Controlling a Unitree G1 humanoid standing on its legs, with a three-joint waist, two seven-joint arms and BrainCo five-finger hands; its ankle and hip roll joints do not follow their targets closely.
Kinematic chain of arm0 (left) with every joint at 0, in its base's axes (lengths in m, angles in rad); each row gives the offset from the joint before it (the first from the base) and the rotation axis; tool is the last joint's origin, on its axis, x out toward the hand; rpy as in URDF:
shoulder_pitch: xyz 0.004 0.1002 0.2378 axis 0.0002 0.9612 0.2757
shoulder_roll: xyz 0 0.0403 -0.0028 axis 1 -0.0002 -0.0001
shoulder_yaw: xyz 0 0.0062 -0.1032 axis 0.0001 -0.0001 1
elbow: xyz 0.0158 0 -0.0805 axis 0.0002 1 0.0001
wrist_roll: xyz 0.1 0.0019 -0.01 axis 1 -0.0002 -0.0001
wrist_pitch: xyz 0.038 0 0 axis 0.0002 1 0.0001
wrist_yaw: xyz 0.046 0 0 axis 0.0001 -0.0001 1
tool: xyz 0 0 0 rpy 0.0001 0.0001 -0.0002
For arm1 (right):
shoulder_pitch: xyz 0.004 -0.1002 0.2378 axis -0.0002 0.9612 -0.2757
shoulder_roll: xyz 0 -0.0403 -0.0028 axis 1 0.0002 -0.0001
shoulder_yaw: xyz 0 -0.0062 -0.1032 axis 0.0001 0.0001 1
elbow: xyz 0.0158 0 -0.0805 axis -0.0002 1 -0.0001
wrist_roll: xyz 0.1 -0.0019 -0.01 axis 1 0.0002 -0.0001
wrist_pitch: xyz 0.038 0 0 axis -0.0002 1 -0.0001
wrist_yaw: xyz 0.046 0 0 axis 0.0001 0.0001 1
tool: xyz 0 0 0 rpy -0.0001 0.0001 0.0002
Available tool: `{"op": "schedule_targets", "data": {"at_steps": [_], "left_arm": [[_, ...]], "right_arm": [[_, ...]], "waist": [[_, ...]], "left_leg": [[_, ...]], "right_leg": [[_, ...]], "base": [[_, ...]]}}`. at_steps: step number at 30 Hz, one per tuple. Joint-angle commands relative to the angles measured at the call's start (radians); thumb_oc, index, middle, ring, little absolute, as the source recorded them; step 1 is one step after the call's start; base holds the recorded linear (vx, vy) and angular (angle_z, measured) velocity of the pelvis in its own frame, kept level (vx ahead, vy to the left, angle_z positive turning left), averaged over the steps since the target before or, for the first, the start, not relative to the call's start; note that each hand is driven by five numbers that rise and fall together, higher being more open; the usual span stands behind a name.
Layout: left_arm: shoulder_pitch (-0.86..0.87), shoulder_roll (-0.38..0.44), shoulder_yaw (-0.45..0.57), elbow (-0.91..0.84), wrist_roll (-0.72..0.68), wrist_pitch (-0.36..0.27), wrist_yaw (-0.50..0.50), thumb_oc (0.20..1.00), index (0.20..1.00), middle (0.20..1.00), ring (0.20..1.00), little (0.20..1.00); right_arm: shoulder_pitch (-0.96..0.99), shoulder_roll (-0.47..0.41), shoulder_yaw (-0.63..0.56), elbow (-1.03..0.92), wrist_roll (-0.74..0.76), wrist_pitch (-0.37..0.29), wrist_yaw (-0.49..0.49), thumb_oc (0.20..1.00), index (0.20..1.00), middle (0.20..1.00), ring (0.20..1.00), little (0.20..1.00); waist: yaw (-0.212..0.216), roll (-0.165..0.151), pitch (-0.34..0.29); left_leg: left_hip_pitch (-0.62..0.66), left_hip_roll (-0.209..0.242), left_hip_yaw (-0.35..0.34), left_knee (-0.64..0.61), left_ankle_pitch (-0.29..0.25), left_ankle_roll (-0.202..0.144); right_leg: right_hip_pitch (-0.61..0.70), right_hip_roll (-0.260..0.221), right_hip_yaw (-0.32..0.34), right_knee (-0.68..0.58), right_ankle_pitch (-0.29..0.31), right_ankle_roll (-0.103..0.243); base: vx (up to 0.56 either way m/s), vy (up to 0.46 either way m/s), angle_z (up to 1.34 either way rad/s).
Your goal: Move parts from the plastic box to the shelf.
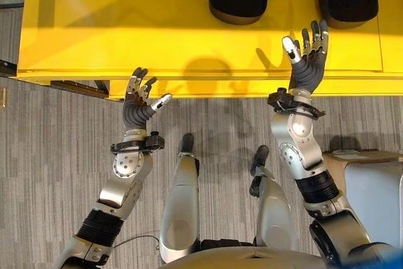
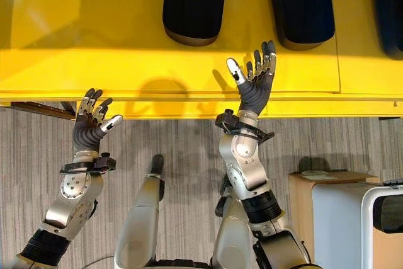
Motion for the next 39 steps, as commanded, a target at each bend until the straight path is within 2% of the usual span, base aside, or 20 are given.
{"op": "schedule_targets", "data": {"at_steps": [1,8,16,20,25,27,32,39], "left_arm": [[-0.056,-0.008,0.077,-0.160,0.094,-0.078,0.031,1.000,1.000,1.000,1.000,1.000],[-0.198,-0.023,0.118,-0.129,0.158,-0.116,0.108,1.000,1.000,1.000,1.000,1.000],[-0.373,-0.002,0.108,0.028,0.173,-0.118,0.172,1.000,1.000,1.000,1.000,1.000],[-0.456,0.030,0.119,0.050,0.149,-0.144,0.195,1.000,1.000,1.000,1.000,1.000],[-0.455,0.029,0.139,-0.016,0.141,-0.167,0.192,1.000,1.000,1.000,1.000,1.000],[-0.437,0.028,0.165,-0.129,0.144,-0.192,0.178,1.000,1.000,1.000,1.000,1.000],[-0.417,0.017,0.192,-0.254,0.149,-0.221,0.169,1.000,1.000,1.000,1.000,1.000],[-0.381,-0.001,0.199,-0.354,0.137,-0.234,0.144,1.000,1.000,1.000,1.000,1.000]], "right_arm": [[0.052,-0.060,-0.033,-0.136,0.004,-0.091,0.085,1.000,1.000,1.000,1.000,1.000],[0.177,-0.121,-0.004,-0.172,0.072,-0.084,0.199,1.000,1.000,1.000,1.000,1.000],[0.216,-0.152,0.007,-0.164,0.093,-0.067,0.245,1.000,1.000,1.000,1.000,1.000],[0.250,-0.159,0.022,-0.174,0.111,-0.064,0.275,1.000,1.000,1.000,1.000,1.000],[0.280,-0.169,0.023,-0.179,0.124,-0.059,0.301,1.000,1.000,1.000,1.000,1.000],[0.302,-0.180,0.022,-0.189,0.137,-0.055,0.325,1.000,1.000,1.000,1.000,1.000],[0.310,-0.183,0.025,-0.197,0.146,-0.050,0.340,1.000,1.000,1.000,1.000,1.000],[0.307,-0.185,0.030,-0.199,0.145,-0.046,0.344,1.000,1.000,1.000,1.000,1.000]], "waist": [[-0.024,-0.001,-0.040],[-0.067,-0.020,-0.060],[-0.099,-0.031,-0.077],[-0.114,-0.032,-0.087],[-0.116,-0.033,-0.096],[-0.113,-0.032,-0.104],[-0.104,-0.030,-0.106],[-0.095,-0.030,-0.104]], "left_leg": [[0.033,0.057,0.065,-0.096,0.065,-0.011],[0.047,0.077,0.077,-0.096,0.065,-0.023],[0.059,0.094,0.088,-0.092,0.063,-0.034],[0.060,0.100,0.089,-0.096,0.066,-0.040],[0.064,0.102,0.090,-0.099,0.064,-0.042],[0.065,0.101,0.090,-0.100,0.062,-0.044],[0.064,0.099,0.086,-0.104,0.063,-0.044],[0.063,0.097,0.081,-0.112,0.071,-0.043]], "right_leg": [[0.119,-0.039,0.011,0.098,-0.085,0.020],[0.113,-0.031,0.025,0.100,-0.089,0.021],[0.111,-0.022,0.043,0.101,-0.091,0.022],[0.111,-0.018,0.044,0.097,-0.090,0.024],[0.118,-0.017,0.044,0.090,-0.088,0.028],[0.124,-0.020,0.043,0.086,-0.088,0.028],[0.132,-0.022,0.036,0.081,-0.089,0.029],[0.132,-0.025,0.031,0.082,-0.088,0.027]], "base": [[0.00,-0.001,-0.03],[0.00,0.001,-0.06],[0.01,-0.005,-0.08],[0.00,-0.005,-0.02],[0.01,-0.014,0.00],[0.02,-0.019,0.04],[0.01,-0.021,0.12],[0.00,-0.012,-0.11]]}}
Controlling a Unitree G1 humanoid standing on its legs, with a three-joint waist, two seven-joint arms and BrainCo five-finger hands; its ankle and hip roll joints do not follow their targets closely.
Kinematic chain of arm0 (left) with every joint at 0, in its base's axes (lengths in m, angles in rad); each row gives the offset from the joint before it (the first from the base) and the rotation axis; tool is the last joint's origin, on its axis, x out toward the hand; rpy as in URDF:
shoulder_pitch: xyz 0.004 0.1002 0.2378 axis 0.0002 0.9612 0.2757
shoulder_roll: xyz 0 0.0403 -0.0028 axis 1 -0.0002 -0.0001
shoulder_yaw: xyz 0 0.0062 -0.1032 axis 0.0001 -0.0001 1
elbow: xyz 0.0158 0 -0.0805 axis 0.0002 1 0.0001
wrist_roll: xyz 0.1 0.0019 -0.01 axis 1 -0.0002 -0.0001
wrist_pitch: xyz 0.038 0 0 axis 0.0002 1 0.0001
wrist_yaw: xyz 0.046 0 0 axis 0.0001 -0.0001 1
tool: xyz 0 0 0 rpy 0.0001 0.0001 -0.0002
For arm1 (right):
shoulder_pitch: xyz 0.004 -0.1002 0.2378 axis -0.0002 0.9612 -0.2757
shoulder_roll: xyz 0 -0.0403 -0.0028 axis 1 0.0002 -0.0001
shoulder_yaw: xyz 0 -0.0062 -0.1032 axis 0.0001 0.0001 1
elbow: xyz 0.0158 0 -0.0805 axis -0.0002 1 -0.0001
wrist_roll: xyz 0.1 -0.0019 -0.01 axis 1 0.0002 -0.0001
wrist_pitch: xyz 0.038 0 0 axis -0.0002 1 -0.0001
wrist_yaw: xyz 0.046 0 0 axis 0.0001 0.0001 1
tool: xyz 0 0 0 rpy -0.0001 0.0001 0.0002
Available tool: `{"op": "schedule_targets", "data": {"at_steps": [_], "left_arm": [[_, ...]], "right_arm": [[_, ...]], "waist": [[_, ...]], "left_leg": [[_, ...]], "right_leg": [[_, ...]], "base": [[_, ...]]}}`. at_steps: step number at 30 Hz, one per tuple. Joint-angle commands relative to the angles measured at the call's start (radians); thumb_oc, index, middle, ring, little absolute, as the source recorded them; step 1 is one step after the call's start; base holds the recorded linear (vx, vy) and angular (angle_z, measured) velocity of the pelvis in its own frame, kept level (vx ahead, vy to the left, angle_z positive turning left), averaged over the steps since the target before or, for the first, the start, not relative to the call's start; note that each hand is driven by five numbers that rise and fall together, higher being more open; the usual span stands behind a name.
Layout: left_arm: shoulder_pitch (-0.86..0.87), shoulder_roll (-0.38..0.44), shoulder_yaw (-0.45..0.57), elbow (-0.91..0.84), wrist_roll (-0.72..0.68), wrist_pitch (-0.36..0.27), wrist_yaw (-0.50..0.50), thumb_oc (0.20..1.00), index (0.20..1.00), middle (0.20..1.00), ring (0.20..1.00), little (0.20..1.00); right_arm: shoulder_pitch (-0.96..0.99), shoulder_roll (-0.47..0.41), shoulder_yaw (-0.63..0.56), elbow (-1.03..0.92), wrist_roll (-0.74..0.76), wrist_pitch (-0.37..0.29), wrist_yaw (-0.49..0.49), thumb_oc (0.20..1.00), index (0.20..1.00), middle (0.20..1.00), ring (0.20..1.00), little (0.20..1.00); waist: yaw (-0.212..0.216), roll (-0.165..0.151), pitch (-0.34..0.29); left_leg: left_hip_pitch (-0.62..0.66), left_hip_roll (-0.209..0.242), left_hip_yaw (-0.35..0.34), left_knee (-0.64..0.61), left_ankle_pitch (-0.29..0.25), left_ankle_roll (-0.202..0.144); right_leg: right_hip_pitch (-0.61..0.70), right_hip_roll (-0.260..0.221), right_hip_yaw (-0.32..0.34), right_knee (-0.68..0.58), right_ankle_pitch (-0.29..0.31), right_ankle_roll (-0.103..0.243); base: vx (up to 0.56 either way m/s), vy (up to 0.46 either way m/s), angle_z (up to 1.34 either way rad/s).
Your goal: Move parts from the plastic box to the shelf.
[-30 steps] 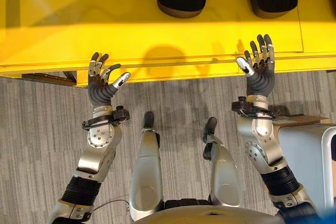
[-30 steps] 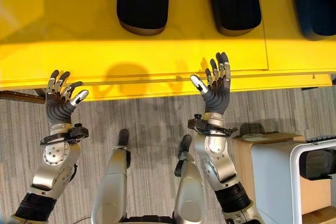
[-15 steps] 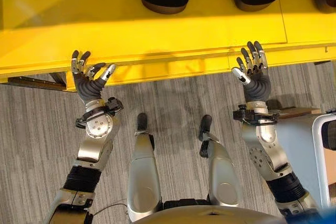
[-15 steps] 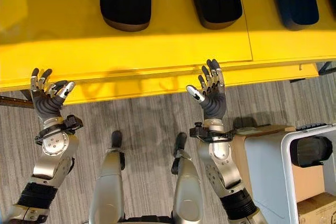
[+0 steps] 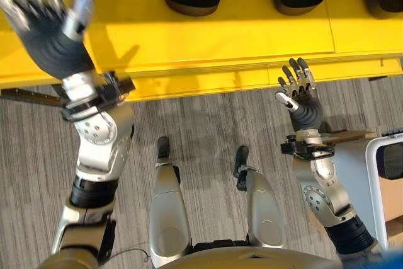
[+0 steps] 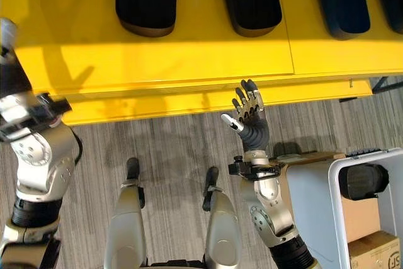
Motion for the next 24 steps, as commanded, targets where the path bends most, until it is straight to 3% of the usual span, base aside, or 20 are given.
{"op": "schedule_targets", "data": {"at_steps": [1,8,14,24], "left_arm": [[0.016,0.008,0.020,-0.051,0.031,-0.051,-0.024,1.000,1.000,1.000,1.000,1.000],[0.064,-0.003,0.028,-0.117,0.021,-0.059,-0.044,1.000,1.000,1.000,1.000,1.000],[0.047,0.021,0.034,-0.058,0.046,-0.044,-0.017,1.000,1.000,1.000,1.000,1.000],[-0.071,0.083,-0.003,0.332,0.012,0.014,0.037,1.000,1.000,1.000,1.000,1.000]], "right_arm": [[-0.002,-0.026,-0.016,-0.066,0.006,-0.040,0.013,1.000,1.000,1.000,1.000,1.000],[0.003,-0.027,-0.024,-0.074,-0.004,-0.042,0.008,1.000,1.000,1.000,1.000,1.000],[0.009,-0.034,-0.023,-0.069,0.001,-0.042,0.012,1.000,1.000,1.000,1.000,1.000],[0.012,-0.040,-0.015,-0.034,0.025,-0.025,0.028,1.000,1.000,1.000,1.000,1.000]], "waist": [[-0.014,0.019,-0.081],[-0.001,0.019,-0.068],[-0.001,0.018,-0.066],[-0.028,0.014,-0.074]], "left_leg": [[0.000,-0.003,-0.031,0.017,-0.028,-0.006],[0.003,-0.006,-0.031,0.015,-0.027,-0.002],[0.009,-0.003,-0.027,0.023,-0.035,-0.003],[-0.002,0.002,-0.018,0.036,-0.036,-0.002]], "right_leg": [[0.144,-0.057,-0.024,-0.025,0.009,0.023],[0.150,-0.058,-0.029,-0.023,0.007,0.022],[0.154,-0.058,-0.027,-0.019,0.002,0.022],[0.143,-0.050,-0.013,-0.022,0.009,0.023]], "base": [[0.00,0.000,0.00],[0.00,-0.004,0.01],[0.00,0.000,0.00],[0.00,0.007,-0.02]]}}
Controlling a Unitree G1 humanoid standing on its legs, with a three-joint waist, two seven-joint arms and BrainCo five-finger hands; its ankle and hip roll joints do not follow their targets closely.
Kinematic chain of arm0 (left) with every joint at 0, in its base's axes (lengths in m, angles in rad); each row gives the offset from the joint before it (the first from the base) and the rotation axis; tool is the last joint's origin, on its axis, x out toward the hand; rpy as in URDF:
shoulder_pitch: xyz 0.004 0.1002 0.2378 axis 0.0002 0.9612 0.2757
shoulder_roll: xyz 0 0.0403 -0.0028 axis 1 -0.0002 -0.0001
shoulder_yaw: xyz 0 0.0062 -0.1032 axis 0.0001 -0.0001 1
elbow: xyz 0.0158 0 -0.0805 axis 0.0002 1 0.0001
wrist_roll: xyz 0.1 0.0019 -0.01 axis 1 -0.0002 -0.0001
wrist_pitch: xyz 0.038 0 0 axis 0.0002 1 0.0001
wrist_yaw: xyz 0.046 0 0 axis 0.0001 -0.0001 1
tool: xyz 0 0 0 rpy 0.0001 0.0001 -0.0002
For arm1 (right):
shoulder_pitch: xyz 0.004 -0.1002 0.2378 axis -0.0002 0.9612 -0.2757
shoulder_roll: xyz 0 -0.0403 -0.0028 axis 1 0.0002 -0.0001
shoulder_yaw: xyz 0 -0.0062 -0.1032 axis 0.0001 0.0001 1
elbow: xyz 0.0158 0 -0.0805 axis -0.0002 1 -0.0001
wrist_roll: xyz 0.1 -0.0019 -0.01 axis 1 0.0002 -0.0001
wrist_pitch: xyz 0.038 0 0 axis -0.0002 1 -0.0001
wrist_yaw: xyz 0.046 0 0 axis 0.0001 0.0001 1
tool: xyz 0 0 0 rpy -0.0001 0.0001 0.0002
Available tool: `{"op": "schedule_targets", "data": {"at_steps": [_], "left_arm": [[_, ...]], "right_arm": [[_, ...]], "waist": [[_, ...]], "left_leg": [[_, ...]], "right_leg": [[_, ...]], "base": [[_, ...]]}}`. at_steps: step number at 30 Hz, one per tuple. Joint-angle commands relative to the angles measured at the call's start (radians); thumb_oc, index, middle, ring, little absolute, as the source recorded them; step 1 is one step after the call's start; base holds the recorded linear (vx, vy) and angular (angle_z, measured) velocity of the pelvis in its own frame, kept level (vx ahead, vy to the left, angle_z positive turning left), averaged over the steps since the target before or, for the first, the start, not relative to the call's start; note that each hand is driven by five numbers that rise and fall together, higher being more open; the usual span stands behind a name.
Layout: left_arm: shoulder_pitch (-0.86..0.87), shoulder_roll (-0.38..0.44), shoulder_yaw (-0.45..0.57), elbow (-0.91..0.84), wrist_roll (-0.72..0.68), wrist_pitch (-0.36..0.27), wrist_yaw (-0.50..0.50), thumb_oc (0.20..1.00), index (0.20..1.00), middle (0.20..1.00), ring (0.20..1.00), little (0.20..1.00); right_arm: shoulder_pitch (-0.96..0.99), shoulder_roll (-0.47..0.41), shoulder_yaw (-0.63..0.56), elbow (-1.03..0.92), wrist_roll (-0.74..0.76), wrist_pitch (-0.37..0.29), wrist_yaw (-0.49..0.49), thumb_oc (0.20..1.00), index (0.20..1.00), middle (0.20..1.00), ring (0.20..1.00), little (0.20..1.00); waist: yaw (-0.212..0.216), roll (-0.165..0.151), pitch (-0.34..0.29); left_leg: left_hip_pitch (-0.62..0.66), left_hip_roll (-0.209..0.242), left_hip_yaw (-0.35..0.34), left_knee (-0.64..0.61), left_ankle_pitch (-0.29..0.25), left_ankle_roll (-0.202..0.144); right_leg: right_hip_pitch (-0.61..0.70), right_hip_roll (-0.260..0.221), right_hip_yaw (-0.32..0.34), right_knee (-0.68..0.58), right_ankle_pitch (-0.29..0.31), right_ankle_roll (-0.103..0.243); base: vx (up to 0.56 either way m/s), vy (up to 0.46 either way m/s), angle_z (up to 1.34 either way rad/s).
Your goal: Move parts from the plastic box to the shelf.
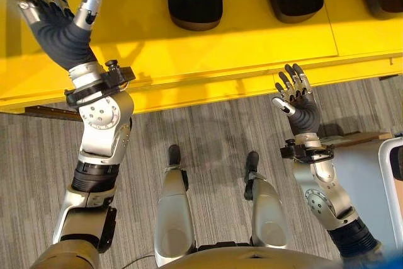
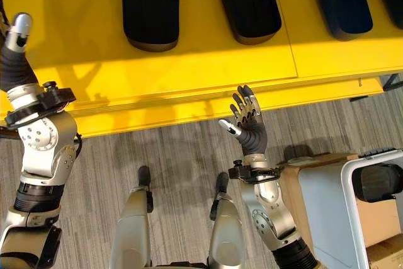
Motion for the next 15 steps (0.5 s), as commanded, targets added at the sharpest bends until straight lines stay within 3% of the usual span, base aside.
{"op": "schedule_targets", "data": {"at_steps": [1,8,15], "left_arm": [[-0.064,0.074,-0.001,0.094,-0.017,-0.017,-0.009,1.000,1.000,1.000,1.000,1.000],[-0.153,0.141,-0.083,0.350,0.003,0.075,-0.030,1.000,1.000,1.000,1.000,1.000],[-0.189,0.112,-0.127,0.491,-0.033,0.111,-0.063,1.000,1.000,1.000,1.000,1.000]], "right_arm": [[0.002,-0.010,-0.025,-0.045,0.027,-0.031,0.024,1.000,1.000,1.000,1.000,1.000],[0.015,-0.020,-0.025,-0.031,0.049,-0.024,0.039,1.000,1.000,1.000,1.000,1.000],[0.020,-0.018,-0.018,-0.019,0.059,-0.021,0.046,1.000,1.000,1.000,1.000,1.000]], "waist": [[-0.007,-0.022,-0.042],[-0.034,-0.021,-0.048],[-0.053,-0.023,-0.050]], "left_leg": [[0.000,0.023,-0.030,-0.015,-0.002,-0.008],[-0.008,0.026,-0.023,0.000,-0.005,-0.008],[-0.016,0.030,-0.018,0.007,-0.005,-0.008]], "right_leg": [[0.097,-0.036,-0.009,0.044,-0.018,0.013],[0.086,-0.032,0.004,0.049,-0.014,0.014],[0.072,-0.025,0.018,0.055,-0.013,0.013]], "base": [[0.00,0.023,-0.07],[0.00,0.023,-0.06],[0.00,0.023,-0.04]]}}
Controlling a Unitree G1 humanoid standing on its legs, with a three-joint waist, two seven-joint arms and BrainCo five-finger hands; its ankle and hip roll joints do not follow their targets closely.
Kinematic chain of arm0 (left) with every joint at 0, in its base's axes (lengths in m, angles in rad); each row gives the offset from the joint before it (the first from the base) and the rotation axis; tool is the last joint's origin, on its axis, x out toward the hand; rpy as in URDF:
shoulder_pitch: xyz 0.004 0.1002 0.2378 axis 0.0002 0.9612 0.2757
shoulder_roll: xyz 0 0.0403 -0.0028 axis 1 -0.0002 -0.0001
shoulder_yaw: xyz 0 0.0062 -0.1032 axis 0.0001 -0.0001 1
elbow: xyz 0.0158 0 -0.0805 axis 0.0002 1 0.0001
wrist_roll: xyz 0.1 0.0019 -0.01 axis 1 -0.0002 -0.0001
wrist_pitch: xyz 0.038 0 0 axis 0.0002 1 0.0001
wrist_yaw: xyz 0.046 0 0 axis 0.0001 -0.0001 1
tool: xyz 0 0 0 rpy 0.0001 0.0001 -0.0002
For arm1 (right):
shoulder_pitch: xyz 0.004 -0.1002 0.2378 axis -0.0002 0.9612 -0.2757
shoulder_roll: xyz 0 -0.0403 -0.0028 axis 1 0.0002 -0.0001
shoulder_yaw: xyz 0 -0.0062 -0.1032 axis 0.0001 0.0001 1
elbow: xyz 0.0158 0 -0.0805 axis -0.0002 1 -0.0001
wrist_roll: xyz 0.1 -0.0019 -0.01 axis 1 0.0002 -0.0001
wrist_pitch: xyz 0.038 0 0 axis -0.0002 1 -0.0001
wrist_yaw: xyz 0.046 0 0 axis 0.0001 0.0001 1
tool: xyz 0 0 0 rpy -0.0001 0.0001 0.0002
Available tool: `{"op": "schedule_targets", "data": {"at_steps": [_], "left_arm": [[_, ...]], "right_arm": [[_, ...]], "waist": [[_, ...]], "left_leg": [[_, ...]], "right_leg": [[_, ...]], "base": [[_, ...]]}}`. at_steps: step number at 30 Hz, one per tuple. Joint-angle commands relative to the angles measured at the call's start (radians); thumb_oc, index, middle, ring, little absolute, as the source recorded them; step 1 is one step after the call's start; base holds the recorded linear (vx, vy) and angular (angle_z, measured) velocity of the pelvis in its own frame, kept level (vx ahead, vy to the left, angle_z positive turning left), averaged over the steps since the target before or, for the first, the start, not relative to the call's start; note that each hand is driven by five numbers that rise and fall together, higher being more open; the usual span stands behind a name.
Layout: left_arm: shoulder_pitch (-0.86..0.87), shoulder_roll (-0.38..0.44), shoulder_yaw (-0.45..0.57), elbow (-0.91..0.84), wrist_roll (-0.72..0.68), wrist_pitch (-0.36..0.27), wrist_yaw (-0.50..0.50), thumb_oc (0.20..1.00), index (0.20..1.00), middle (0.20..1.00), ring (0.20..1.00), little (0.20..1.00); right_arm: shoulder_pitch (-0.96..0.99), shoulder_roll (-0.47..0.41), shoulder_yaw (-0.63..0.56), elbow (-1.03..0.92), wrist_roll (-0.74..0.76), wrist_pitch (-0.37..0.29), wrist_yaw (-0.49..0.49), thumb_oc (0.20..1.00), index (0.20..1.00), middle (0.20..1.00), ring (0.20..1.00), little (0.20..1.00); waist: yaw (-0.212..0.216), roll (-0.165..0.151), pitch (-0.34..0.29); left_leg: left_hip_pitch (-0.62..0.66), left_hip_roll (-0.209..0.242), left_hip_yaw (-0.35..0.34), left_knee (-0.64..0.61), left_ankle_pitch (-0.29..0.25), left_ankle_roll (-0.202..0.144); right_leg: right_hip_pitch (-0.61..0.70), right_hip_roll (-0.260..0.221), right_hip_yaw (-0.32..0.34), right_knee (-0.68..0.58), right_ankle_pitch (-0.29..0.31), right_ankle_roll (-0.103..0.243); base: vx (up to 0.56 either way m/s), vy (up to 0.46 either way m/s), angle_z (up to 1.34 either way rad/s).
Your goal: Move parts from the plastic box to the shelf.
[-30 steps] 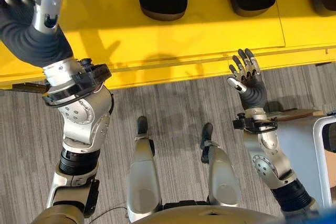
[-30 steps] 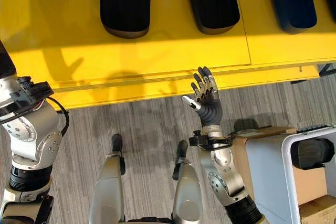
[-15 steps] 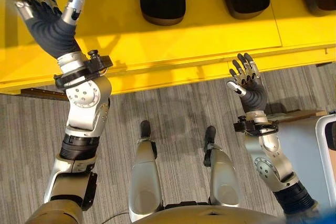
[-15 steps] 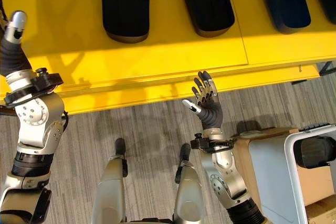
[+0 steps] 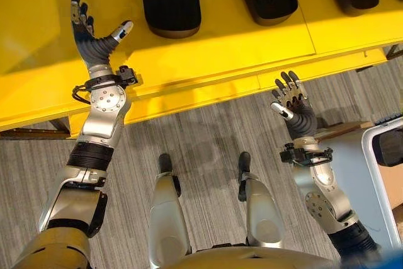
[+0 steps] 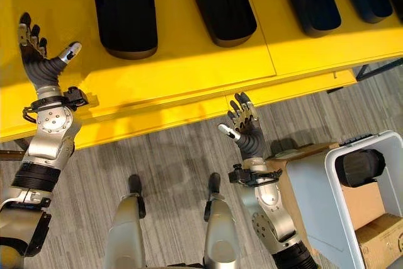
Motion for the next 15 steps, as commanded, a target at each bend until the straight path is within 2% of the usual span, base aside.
{"op": "schedule_targets", "data": {"at_steps": [1,15], "left_arm": [[-0.069,-0.002,0.011,0.040,-0.026,-0.016,-0.020,1.000,1.000,1.000,1.000,1.000],[-0.096,-0.081,-0.051,0.126,-0.046,0.007,-0.050,1.000,1.000,1.000,1.000,1.000]], "right_arm": [[-0.004,-0.020,-0.022,-0.031,0.012,-0.038,0.016,1.000,1.000,1.000,1.000,1.000],[-0.019,-0.011,-0.007,-0.018,0.016,-0.040,0.008,1.000,1.000,1.000,1.000,1.000]], "waist": [[0.012,0.011,-0.014],[-0.006,0.004,-0.010]], "left_leg": [[0.011,0.027,-0.036,-0.065,0.048,-0.015],[-0.001,0.032,-0.028,-0.046,0.045,-0.014]], "right_leg": [[0.079,-0.029,-0.003,0.067,-0.018,0.009],[0.060,-0.022,0.013,0.074,-0.017,0.007]], "base": [[-0.01,0.022,-0.09],[0.00,0.007,-0.04]]}}
